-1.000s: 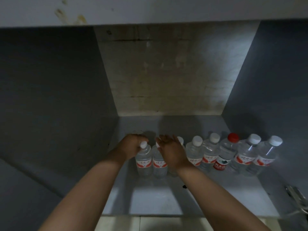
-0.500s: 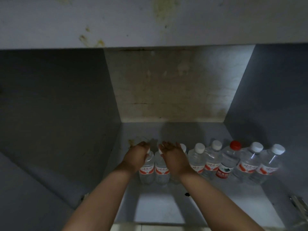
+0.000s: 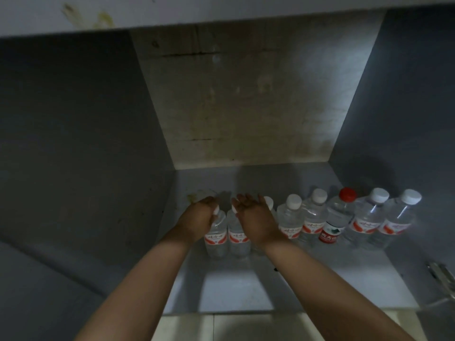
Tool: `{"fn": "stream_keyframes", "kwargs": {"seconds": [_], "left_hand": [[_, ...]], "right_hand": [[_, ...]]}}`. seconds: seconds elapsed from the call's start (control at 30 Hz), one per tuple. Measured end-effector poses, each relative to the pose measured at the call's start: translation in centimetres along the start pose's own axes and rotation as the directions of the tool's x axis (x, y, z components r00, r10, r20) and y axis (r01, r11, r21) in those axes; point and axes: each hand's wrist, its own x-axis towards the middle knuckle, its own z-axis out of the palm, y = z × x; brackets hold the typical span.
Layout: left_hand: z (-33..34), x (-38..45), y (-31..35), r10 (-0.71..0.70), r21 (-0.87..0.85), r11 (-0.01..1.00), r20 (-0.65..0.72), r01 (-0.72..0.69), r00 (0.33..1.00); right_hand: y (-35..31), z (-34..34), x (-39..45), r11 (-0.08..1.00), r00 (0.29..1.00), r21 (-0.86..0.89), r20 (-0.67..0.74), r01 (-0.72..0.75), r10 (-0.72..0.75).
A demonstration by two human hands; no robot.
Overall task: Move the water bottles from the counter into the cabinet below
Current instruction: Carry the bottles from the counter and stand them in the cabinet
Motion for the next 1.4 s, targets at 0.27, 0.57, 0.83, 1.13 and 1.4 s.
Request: {"fn": "stream_keyframes", "kwargs": {"seconds": [0.27, 0.57, 0.83, 1.13, 1.4], "left_hand": [[1.1, -1.7, 1.5, -0.15, 0.162, 0.977, 0.055, 0.14, 0.987], [-5.3, -11.8, 5.2, -0.336, 0.197, 0.937, 0.28, 0.289, 0.899], [-17.4, -25.0, 11.0, -0.328, 0.103, 0.943, 0.458, 0.317, 0.826], [-35.2, -32.4, 15.2, -0.355, 0.08, 0.934, 0.337, 0.349, 0.872], [-45.8, -32.0, 12.7, -0.307, 0.101, 0.948, 0.043, 0.301, 0.951]], "right_hand": [[-1.1, -1.3, -1.1, 0.999, 0.997, -0.039, 0.069, -0.028, 0.031], [-3.3, -12.4, -4.8, 0.983, 0.9, 0.045, 0.413, -0.176, 0.142], [-6.5, -28.3, -10.9, 0.987, 0.801, 0.024, 0.587, -0.161, 0.116], [-10.1, -46.9, -8.1, 0.994, 0.757, 0.074, 0.654, -0.081, 0.013], [-12.0, -54.3, -0.8, 0.981, 0.953, 0.17, 0.301, -0.099, 0.044]]}}
